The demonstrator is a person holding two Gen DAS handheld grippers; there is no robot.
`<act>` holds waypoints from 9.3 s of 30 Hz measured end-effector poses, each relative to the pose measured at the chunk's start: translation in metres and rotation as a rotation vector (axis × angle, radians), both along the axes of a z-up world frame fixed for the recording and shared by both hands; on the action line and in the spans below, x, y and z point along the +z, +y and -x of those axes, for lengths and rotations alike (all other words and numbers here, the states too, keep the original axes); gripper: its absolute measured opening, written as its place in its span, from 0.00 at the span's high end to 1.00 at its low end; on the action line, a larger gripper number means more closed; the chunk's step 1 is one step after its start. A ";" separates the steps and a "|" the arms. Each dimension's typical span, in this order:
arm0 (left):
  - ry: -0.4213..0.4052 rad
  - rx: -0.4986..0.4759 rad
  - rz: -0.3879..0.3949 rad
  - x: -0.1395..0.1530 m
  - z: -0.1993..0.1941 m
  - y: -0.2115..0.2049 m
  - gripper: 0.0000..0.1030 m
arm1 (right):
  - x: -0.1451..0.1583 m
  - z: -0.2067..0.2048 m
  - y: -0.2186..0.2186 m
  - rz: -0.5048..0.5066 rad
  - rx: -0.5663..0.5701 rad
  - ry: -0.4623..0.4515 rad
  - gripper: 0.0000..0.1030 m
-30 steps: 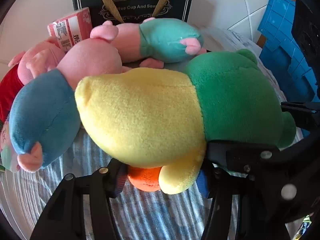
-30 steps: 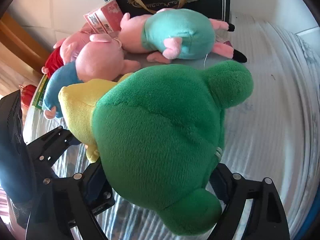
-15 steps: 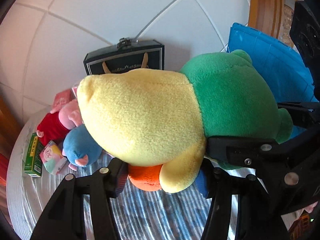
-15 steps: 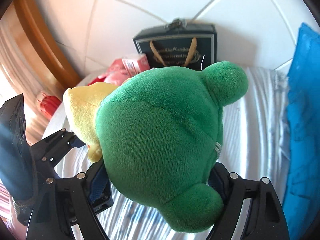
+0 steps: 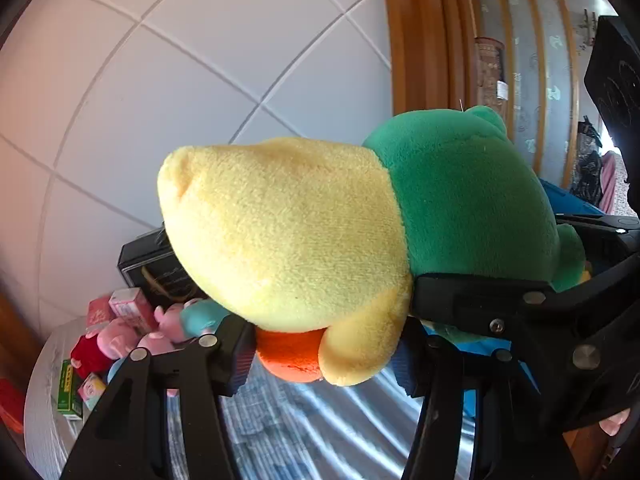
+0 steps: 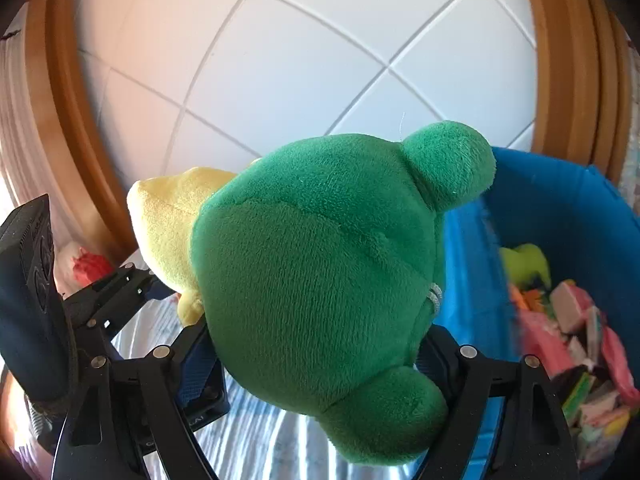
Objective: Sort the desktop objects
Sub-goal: 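Carry the duck plush over the blue crate and release it inside, then move both tools back from the crate toward the remaining items, then grasp the Kotex pad pack with the left tool while the right tool grasps the teal-shirt pig plush, then lift the Kotex pack with the left tool while the right tool carries the pig toward the crate, then open the left tool over the crate dropping the Kotex pack while the right tool drops the pig, then move both tools back from the crate to the bed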
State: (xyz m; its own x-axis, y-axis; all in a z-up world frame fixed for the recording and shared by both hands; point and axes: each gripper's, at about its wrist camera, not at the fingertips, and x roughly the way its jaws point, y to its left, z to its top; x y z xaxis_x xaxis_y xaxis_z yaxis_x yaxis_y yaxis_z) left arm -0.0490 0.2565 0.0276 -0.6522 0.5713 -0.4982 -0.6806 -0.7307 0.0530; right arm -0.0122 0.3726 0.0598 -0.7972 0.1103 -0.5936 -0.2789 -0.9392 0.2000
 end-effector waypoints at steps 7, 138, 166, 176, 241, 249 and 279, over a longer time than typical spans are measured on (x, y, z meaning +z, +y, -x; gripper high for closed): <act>0.011 -0.157 0.007 0.021 -0.057 0.120 0.46 | 0.015 -0.104 0.090 -0.016 -0.160 0.020 0.17; -0.717 0.848 0.218 -0.279 0.302 -0.382 0.33 | -0.309 0.483 -0.064 -0.278 0.479 -0.658 0.18; -0.318 0.680 0.034 -0.093 0.050 -0.297 0.33 | -0.066 0.070 -0.062 -0.076 0.093 -0.051 0.20; -0.223 0.520 0.012 -0.055 -0.006 -0.213 0.33 | -0.014 -0.051 -0.028 -0.137 -0.025 0.142 0.19; -0.092 0.046 0.114 0.005 -0.106 0.245 0.31 | -0.055 -0.218 0.273 -0.204 -0.479 0.086 0.00; -0.113 0.055 0.085 0.004 -0.101 0.238 0.31 | -0.054 -0.221 0.274 -0.184 -0.503 0.110 0.00; -0.153 0.324 -0.083 0.000 -0.048 -0.055 0.31 | 0.023 -0.145 0.086 -0.314 -0.344 0.207 0.00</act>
State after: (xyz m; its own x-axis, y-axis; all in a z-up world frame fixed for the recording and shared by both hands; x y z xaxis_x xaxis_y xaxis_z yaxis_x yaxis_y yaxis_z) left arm -0.0009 0.2020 0.0275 -0.7276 0.3900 -0.5644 -0.4086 -0.9072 -0.1001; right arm 0.1327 0.4584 0.0828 -0.7809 0.5348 -0.3227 -0.5669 -0.8238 0.0066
